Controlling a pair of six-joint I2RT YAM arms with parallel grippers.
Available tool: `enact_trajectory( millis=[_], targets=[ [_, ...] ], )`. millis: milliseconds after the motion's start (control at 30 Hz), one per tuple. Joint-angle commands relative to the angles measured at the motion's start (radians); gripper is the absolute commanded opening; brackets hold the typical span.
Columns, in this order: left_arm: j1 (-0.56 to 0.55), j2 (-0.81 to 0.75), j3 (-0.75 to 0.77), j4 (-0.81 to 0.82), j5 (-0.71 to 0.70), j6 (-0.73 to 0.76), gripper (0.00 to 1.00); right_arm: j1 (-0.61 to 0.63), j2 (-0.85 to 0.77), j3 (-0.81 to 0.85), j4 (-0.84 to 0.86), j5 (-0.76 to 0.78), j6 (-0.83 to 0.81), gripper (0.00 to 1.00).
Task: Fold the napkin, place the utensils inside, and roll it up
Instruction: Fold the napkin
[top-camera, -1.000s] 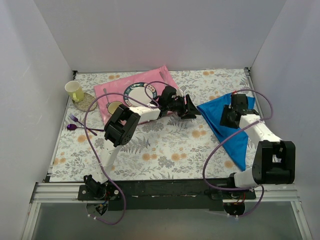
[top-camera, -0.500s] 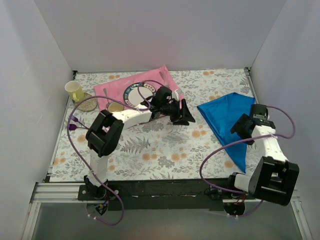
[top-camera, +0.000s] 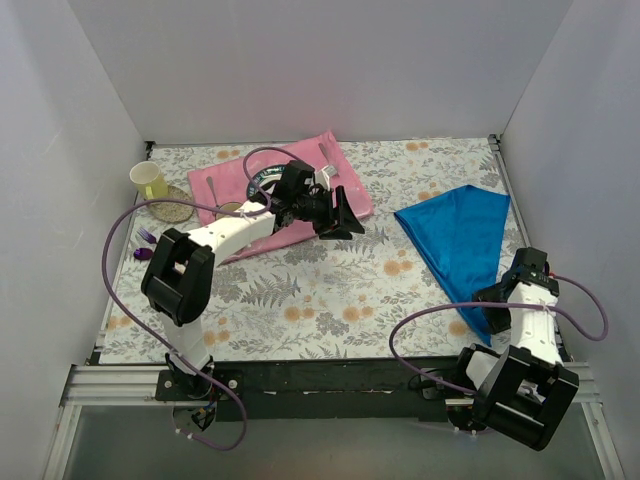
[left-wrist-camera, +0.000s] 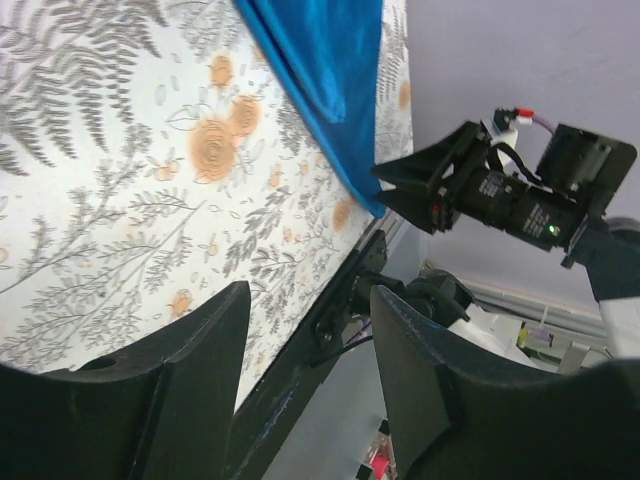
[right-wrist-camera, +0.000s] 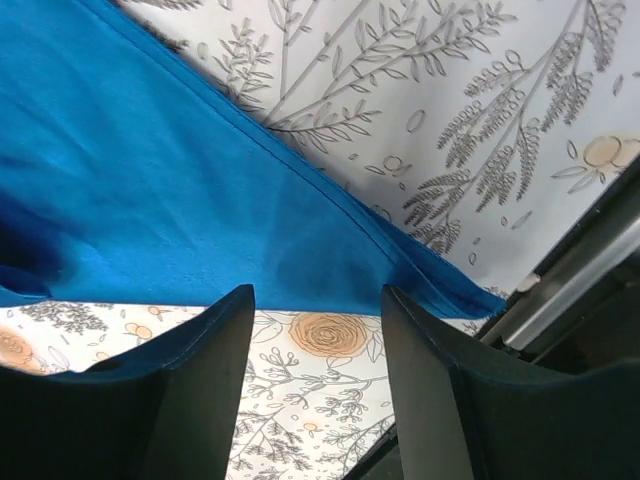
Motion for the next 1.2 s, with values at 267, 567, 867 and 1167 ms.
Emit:
enact_trajectory(
  millis=[267,567,867,1167],
  targets=[
    [0.013,0.067,-0.022,-0.001,0.051,0.034,0.5,-0.006,-0.022,0.116,-0.056,0.158,-0.094,0.77],
    [-0.029,0.04,-0.042,-0.01,-0.044,-0.003,0.5,-0.014,-0.094,0.074,-0.09,0.183,-0.095,0.7],
    [-0.043,0.052,-0.01,-0.091,-0.074,-0.004,0.49,-0.031,-0.092,-0.023,-0.105,0.118,-0.026,0.56],
    [-0.043,0.066,0.001,-0.056,-0.036,0.018,0.49,-0.031,-0.049,-0.005,-0.141,0.157,-0.011,0.6]
  ],
)
